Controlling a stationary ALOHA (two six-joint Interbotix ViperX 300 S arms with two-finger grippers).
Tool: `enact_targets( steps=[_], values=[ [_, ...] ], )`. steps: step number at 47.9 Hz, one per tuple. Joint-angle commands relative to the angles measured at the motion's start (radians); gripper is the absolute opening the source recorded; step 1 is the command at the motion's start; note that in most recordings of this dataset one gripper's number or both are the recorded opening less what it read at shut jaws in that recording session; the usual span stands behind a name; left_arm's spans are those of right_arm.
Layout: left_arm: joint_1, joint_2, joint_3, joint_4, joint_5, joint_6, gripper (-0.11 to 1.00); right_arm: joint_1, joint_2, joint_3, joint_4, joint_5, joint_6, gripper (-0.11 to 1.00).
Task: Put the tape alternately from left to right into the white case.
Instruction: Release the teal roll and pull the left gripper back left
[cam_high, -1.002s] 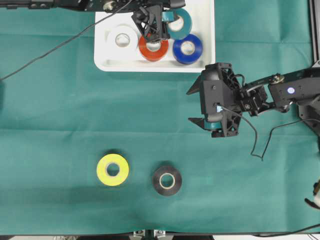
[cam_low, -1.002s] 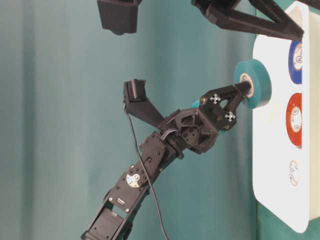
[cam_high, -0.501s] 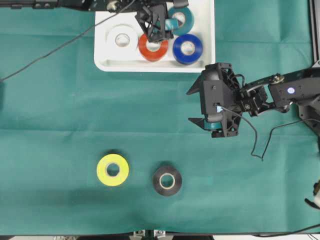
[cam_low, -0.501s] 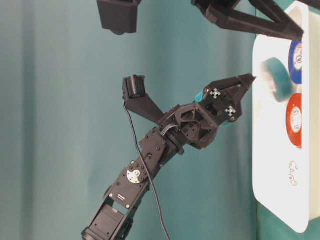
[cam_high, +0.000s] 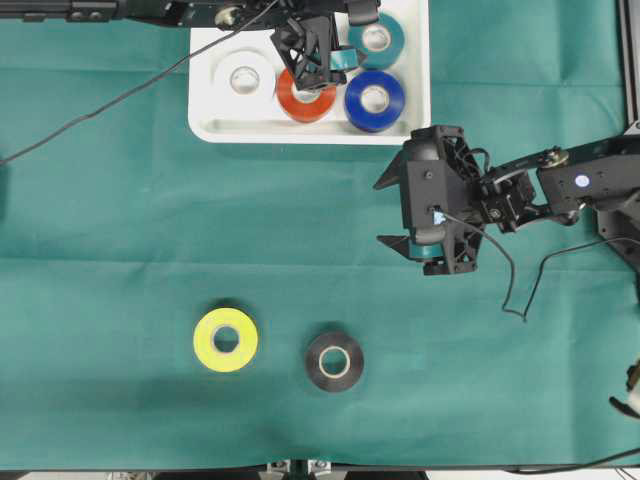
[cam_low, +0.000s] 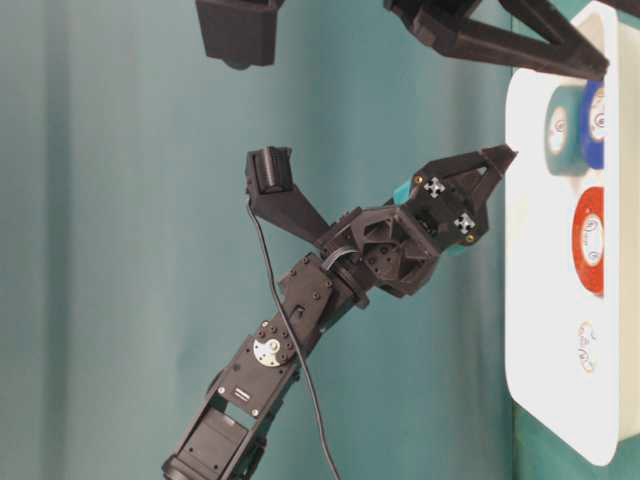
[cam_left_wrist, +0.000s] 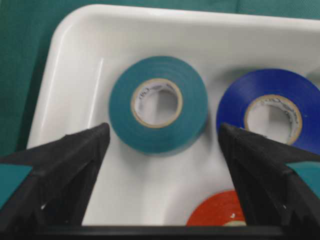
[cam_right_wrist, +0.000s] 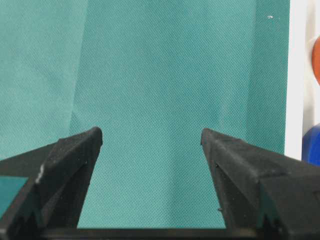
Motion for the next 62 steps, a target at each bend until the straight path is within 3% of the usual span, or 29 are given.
enact_targets(
  steps=[1, 19, 36, 62],
  values=[
    [0.003, -0.044, -0.011, -0.002, -0.006, -0.002, 0.66, 0.002, -0.011, -0.008, -0.002, -0.006, 0.000, 0.87],
    [-0.034, -0.137, 0.094, -0.003, -0.002, -0.006, 0.65, 0.002, -0.011, -0.009, -0.002, -0.006, 0.000, 0.87],
    [-0.150, -0.270, 0.252, -0.005, 0.000, -0.009, 0.65, 0.002, -0.011, -0.009, -0.002, -0.008, 0.000, 0.87],
    [-0.298, -0.341, 0.373, -0.006, 0.029, -0.064, 0.65, 0.002, -0.012, -0.003, -0.002, -0.008, 0.000, 0.87]
  ],
)
